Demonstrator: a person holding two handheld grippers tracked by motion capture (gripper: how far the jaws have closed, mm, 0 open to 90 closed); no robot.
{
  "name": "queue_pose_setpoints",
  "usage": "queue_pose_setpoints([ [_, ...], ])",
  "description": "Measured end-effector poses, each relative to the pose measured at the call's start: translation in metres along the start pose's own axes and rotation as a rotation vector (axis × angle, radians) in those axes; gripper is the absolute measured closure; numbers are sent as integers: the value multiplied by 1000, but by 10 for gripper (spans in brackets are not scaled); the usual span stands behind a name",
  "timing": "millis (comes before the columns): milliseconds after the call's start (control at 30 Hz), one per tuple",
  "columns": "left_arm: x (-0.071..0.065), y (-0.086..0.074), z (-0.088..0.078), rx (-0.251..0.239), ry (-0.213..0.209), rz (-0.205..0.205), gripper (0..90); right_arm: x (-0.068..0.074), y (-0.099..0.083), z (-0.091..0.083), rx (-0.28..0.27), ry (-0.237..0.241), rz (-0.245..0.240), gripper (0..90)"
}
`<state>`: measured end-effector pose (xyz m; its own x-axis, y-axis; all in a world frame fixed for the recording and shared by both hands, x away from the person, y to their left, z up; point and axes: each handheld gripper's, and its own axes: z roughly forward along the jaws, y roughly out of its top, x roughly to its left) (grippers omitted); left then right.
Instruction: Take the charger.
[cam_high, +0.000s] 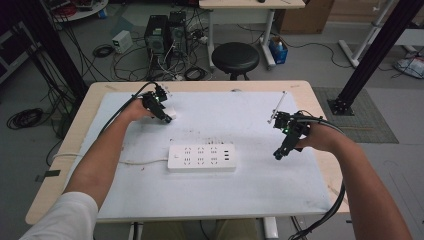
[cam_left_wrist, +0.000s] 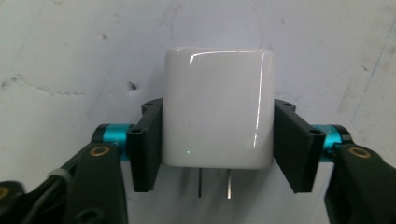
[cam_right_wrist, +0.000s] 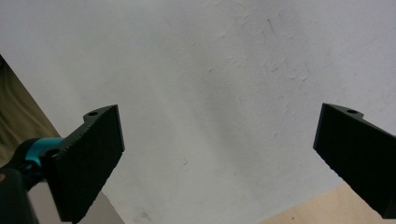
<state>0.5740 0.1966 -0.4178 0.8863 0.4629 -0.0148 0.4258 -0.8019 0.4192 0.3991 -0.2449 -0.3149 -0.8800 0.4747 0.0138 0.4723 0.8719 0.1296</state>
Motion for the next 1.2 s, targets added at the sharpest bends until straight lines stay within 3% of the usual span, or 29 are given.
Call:
queue_pose_setpoints([
  [333,-7,1,-6,-6,21,16,424,1,1,0,-1,-7,7,11],
  [600,-24,1,-43,-59,55,-14,424,4,-1,1,-11,-21,5,11],
  [900,-59,-8,-91,-99,90,-68,424,4,-4,5,-25,-34,19,11],
  [1133,-97,-15,-120,-131,80,-33,424,7,-3,4,-50,-53,22,11],
  [1167,-97,-15,-120,-131,80,-33,424,7,-3,4,-50,-53,22,11],
  [1200,-109,-17,-127,-133,83,-12,424,8,-3,3,-53,-57,17,11],
])
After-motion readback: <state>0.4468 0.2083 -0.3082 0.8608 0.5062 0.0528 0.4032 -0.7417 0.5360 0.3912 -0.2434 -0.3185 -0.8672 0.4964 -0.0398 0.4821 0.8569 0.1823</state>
